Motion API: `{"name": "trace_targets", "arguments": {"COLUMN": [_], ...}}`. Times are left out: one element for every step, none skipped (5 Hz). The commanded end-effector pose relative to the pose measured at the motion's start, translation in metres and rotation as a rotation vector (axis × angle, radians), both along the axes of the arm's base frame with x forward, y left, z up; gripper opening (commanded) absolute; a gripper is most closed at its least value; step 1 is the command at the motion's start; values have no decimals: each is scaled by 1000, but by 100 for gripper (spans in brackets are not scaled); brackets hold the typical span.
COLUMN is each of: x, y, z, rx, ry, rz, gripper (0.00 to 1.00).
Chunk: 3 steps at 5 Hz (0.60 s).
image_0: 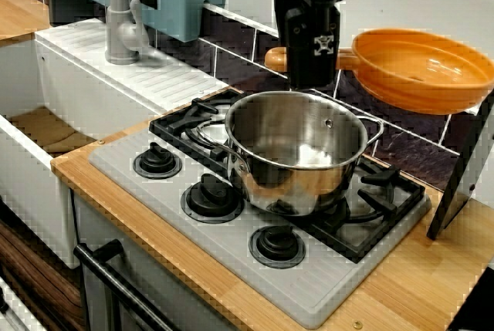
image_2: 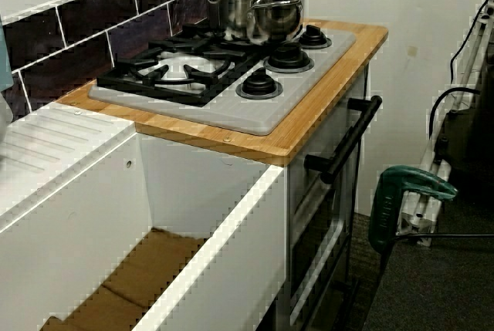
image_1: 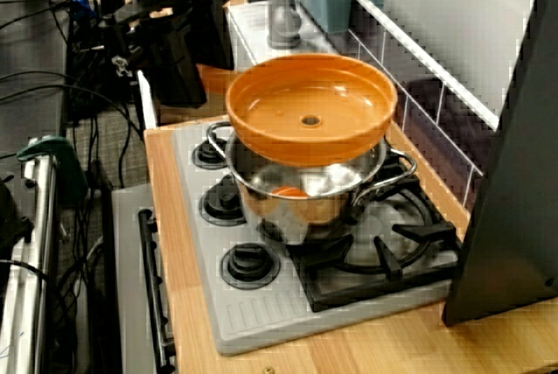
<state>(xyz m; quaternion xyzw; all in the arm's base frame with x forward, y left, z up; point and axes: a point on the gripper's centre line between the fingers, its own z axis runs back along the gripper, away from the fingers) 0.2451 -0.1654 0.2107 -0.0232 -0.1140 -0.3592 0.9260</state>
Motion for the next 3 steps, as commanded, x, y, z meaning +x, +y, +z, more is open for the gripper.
{"name": "trace_targets", "arguments": {"x": [-2, 3, 17], "y": [21, 31, 50], "z": [-13, -15, -9], "rx": [20, 25, -1], "ry": [-33, -28, -14], "rz": [29, 52, 101], "gripper": [0, 0, 0]}}
